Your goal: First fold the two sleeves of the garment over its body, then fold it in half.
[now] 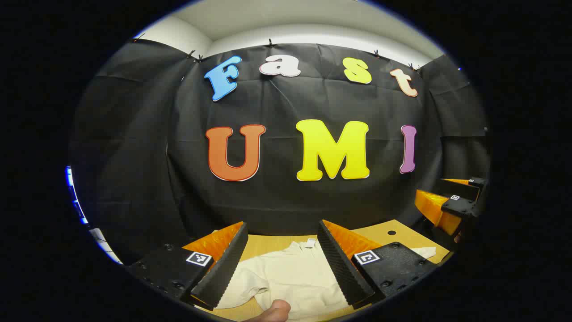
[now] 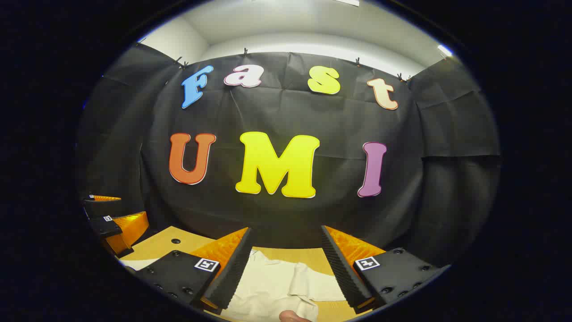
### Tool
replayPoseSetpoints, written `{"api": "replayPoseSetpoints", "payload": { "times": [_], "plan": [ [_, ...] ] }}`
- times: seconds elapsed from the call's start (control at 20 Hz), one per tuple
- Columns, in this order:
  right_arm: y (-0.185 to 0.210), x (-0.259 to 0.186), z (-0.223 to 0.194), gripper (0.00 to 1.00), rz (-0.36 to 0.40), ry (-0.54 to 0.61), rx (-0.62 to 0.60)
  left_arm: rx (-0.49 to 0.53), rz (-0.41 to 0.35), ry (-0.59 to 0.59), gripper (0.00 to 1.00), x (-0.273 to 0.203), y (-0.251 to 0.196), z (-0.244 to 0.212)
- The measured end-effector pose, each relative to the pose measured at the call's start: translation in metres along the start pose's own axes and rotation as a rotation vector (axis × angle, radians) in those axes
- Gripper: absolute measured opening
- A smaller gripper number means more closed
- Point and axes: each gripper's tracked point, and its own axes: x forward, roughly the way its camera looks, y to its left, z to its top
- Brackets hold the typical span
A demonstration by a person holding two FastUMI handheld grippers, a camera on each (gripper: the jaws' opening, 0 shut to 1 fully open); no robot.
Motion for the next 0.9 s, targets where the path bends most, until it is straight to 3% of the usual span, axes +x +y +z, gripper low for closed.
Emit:
{"api": "replayPoseSetpoints", "payload": {
  "times": [0.9],
  "plan": [
    [-0.004, 0.018, -0.038, 0.94, 0.04, 0.049, -0.007, -0.017, -0.002, 0.041, 0.99, 0.016, -0.023, -0.019]
  ]
}}
